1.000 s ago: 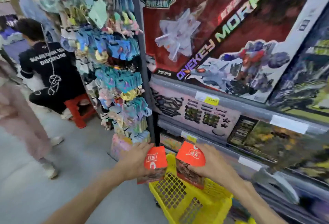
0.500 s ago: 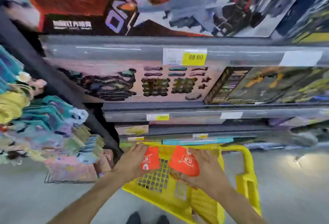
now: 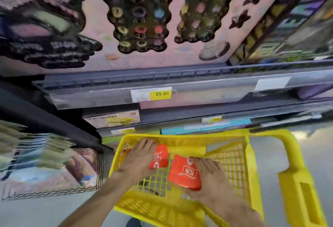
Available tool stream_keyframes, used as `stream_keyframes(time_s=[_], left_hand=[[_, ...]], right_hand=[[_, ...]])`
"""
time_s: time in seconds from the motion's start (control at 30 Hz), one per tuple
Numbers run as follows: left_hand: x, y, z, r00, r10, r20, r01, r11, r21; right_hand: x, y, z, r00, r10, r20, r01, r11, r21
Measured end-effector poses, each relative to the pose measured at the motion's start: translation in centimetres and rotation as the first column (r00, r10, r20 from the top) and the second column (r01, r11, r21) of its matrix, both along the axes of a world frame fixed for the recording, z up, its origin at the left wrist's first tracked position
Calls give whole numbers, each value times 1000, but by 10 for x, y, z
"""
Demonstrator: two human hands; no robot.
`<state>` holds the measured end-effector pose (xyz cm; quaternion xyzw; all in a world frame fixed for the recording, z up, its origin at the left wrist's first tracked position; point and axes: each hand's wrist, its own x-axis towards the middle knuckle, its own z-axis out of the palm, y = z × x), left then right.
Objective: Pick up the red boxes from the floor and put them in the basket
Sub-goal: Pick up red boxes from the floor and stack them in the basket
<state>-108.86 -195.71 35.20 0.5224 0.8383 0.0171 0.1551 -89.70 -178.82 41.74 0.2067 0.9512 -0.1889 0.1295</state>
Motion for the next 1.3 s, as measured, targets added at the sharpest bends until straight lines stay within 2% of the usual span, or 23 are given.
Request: stream_keyframes(time_s=[0.13,0.33,0.57,0.77,0.97,1.13,1.3], left_hand=[[-12,-4,-2,997,46,62,-50,997,61],[-22,-14,1,993,-46,108,36,995,97],[-22,-8,-22,992,-125,-9,126,991,36],[-17,-22,-40,990,-88,-110,80,994,-77],[-11,-22,-31,992,37,-122,-48,994,-95],[-8,-19,-33,990,28,-137,-47,989,-142],[-5,-20,-37,989,44,-141,-63,990,-128]], right_hand=[[1,0,-12,999,-2,49,3,1000,-18],[0,0,-21,998,-6,60,8,999,-32],[-11,10,-39,998,14,69,-13,1000,-13],[-28,23,-56,990,77,121,-76,997,-8],[-48,22,-76,987,98,128,-98,995,-4],[-64,16,-104,989,119,90,-114,992,-61],[-61,17,-129,990,132,52,-128,989,-70]])
